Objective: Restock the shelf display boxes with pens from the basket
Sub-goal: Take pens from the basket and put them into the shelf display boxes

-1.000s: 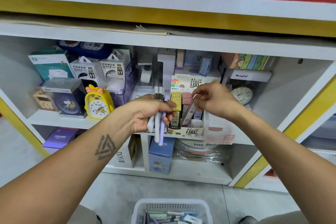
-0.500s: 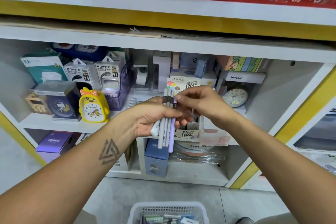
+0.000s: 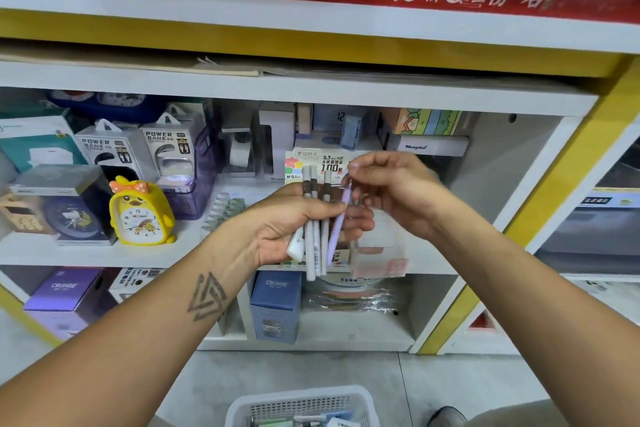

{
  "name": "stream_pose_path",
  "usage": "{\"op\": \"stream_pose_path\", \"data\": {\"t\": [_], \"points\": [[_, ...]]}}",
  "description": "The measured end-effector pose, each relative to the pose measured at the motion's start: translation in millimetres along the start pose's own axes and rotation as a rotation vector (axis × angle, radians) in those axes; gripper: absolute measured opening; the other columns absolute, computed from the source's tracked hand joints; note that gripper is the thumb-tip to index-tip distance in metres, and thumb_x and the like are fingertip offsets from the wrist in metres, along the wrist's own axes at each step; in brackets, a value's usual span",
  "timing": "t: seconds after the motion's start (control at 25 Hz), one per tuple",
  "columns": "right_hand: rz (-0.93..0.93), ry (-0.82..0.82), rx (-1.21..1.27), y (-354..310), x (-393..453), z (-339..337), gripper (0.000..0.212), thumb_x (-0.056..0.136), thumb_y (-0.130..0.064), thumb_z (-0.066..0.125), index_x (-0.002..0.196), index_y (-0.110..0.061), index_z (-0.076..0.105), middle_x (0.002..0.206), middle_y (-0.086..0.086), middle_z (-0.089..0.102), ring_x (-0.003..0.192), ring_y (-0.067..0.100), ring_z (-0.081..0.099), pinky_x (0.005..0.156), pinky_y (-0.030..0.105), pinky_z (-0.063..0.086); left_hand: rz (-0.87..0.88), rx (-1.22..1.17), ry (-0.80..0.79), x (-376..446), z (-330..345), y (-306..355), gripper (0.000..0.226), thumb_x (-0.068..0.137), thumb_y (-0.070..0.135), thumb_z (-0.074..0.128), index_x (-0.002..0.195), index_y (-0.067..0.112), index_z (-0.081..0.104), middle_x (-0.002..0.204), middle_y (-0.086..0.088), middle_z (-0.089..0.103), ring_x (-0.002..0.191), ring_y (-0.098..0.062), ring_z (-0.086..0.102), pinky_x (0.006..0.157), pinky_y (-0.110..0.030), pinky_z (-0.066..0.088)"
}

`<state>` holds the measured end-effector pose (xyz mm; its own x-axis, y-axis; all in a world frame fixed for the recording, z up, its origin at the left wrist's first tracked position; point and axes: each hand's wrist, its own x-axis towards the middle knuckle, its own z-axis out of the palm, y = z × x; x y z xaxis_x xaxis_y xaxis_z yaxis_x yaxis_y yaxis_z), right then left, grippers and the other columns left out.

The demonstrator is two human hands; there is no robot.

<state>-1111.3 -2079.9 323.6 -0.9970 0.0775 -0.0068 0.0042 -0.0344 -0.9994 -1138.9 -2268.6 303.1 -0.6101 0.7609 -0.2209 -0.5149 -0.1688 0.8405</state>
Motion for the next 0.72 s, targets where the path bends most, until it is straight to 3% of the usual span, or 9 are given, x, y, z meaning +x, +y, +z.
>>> {"op": "stream_pose_path", "data": {"t": [0.08,0.16,0.28,0.36,0.48,0.6,0.72], "points": [[-0.117,0.270,-0.031,-7.6,3.4,-16.4,0.005,0.090,0.001,0.065,0.090,-0.003,0.067,0.071,0.009,0.071,0.056,0.018,0.061,0.053,0.026,0.052,-0.012,-0.054,0.058,4.6,-0.3,1.6,0.036,0.081,-0.008,0.059,0.117,-0.006,0.058,0.110,-0.035,0.066,0.100,-0.045,0.069,0.079,-0.050,0.059],[-0.246,0.449,-0.207,-8.8,7.9,-29.4,0.008,0.091,-0.001,0.066,0.089,-0.009,0.064,0.069,0.006,0.070,0.056,0.018,0.064,0.056,0.032,0.057,-0.019,-0.063,0.153,8.8,-3.7,1.2,0.027,0.086,-0.012,0.055,0.111,-0.001,0.059,0.102,-0.032,0.069,0.088,-0.041,0.072,0.068,-0.045,0.061],[-0.326,0.409,-0.577,3.4,14.1,-32.1,0.011,0.093,-0.009,0.067,0.094,-0.018,0.061,0.083,0.007,0.071,0.073,0.022,0.071,0.074,0.045,0.061,-0.031,0.015,0.273,12.8,-9.5,-2.5,0.015,0.089,-0.009,0.059,0.100,0.000,0.062,0.078,-0.022,0.069,0.055,-0.022,0.066,0.047,-0.025,0.053],[-0.332,0.362,-0.772,13.5,16.3,-29.6,0.010,0.094,-0.013,0.067,0.098,-0.021,0.062,0.083,0.000,0.072,0.076,0.016,0.072,0.077,0.043,0.061,-0.053,0.037,0.294,14.4,-10.5,-4.3,0.007,0.088,-0.004,0.064,0.091,0.003,0.062,0.071,-0.017,0.064,0.046,-0.014,0.056,0.039,-0.020,0.044],[-0.347,0.343,-0.838,22.0,17.8,-27.7,0.009,0.093,-0.013,0.068,0.099,-0.019,0.064,0.084,-0.001,0.072,0.076,0.012,0.071,0.078,0.040,0.061,-0.105,0.024,0.267,15.0,-10.7,-5.0,0.014,0.084,0.003,0.070,0.096,0.003,0.061,0.069,-0.013,0.060,0.043,-0.012,0.047,0.035,-0.018,0.037],[-0.335,0.321,-0.830,25.5,17.4,-25.1,0.010,0.092,-0.011,0.069,0.096,-0.019,0.064,0.081,-0.002,0.072,0.074,0.009,0.071,0.076,0.038,0.061,-0.157,-0.041,0.205,14.4,-10.8,-5.0,0.041,0.072,0.004,0.072,0.110,0.004,0.057,0.069,-0.012,0.059,0.046,-0.013,0.048,0.037,-0.019,0.040],[-0.334,0.314,-0.851,26.8,15.8,-20.8,0.014,0.091,-0.013,0.071,0.088,-0.023,0.062,0.076,-0.006,0.072,0.070,0.005,0.070,0.073,0.035,0.061,-0.141,-0.094,0.177,12.3,-10.8,-3.7,0.043,0.068,-0.003,0.063,0.111,-0.003,0.057,0.070,-0.015,0.061,0.049,-0.014,0.053,0.040,-0.021,0.044]]}}
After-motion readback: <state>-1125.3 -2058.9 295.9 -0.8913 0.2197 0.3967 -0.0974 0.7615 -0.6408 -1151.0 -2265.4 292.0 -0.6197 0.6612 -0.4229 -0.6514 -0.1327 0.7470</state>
